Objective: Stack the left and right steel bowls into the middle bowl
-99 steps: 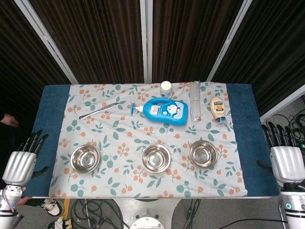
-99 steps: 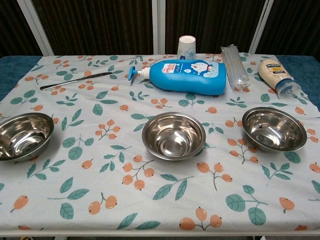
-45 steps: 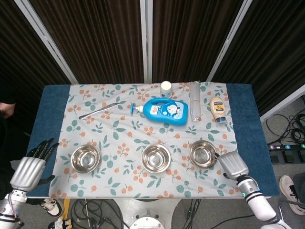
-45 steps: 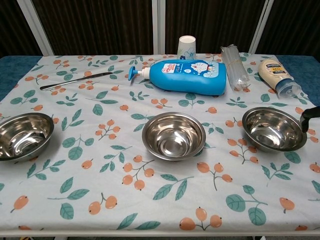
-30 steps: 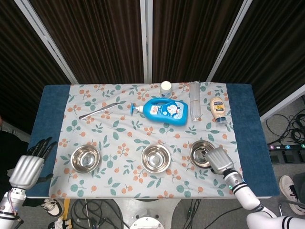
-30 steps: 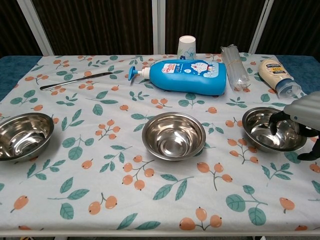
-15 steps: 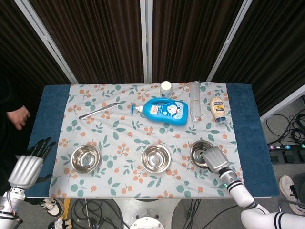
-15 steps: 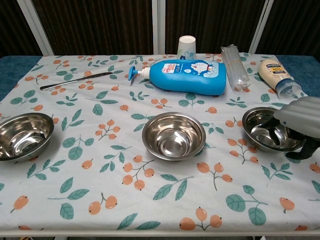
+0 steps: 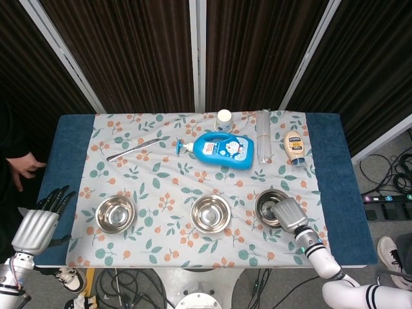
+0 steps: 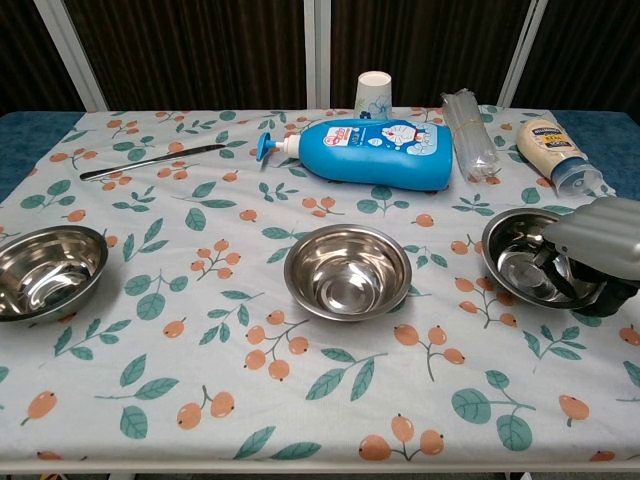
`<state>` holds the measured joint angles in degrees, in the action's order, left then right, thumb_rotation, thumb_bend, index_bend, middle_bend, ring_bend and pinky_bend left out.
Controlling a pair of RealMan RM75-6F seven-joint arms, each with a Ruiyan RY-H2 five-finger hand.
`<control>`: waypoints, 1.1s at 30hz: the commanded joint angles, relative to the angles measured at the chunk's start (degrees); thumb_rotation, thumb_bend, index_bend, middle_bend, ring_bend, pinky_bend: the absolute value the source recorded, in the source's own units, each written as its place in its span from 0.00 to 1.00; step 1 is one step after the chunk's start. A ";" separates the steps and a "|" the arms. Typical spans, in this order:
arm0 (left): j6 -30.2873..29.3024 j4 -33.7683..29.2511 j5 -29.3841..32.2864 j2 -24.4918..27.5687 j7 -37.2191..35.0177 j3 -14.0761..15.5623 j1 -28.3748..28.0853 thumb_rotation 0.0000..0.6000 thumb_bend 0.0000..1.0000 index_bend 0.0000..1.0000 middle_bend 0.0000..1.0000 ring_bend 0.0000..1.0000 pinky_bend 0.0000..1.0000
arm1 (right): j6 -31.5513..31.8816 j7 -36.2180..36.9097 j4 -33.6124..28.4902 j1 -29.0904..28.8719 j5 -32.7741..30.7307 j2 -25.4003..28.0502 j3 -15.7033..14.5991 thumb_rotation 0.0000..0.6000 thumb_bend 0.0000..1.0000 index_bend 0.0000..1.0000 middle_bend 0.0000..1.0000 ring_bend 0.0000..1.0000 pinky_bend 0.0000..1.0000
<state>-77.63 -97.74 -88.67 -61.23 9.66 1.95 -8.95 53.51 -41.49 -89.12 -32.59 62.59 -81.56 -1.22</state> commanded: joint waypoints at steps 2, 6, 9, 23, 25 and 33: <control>-0.05 0.02 -0.05 -0.02 -0.15 0.02 0.00 1.00 0.10 0.11 0.10 0.10 0.26 | 0.66 -0.11 -0.33 -0.04 -0.11 0.23 -0.05 1.00 0.36 0.71 1.00 1.00 0.88; -0.17 0.01 0.01 -0.03 -0.25 -0.05 0.01 1.00 0.10 0.11 0.10 0.10 0.26 | 1.53 -0.21 -1.25 -0.35 0.38 0.69 0.28 1.00 0.37 0.72 1.00 1.00 0.88; -0.22 0.02 0.17 -0.06 -0.39 -0.12 0.03 1.00 0.10 0.11 0.10 0.10 0.26 | 2.44 -0.53 -3.23 -1.14 1.44 1.20 1.23 1.00 0.37 0.72 1.00 1.00 0.88; -0.62 -0.27 0.70 0.19 -1.05 -0.38 0.18 1.00 0.10 0.11 0.10 0.10 0.26 | -2.00 -8.80 -8.58 -11.53 -4.20 -6.12 6.29 1.00 0.37 0.73 1.00 1.00 0.88; -0.88 0.04 0.81 0.19 -1.44 -0.49 0.29 1.00 0.10 0.11 0.10 0.10 0.26 | -2.63 -9.26 -7.82 -12.58 -5.53 -8.08 6.06 1.00 0.37 0.73 1.00 1.00 0.88; -1.26 1.66 1.21 0.10 -2.84 -0.65 0.60 1.00 0.10 0.11 0.10 0.10 0.26 | -2.68 -10.03 -5.54 -15.85 -7.03 -12.61 6.26 1.00 0.36 0.73 1.00 1.00 0.88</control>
<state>-78.81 -96.17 -87.48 -61.15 6.98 1.31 -8.41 50.80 -51.37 -94.88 -48.21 55.77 -93.93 5.01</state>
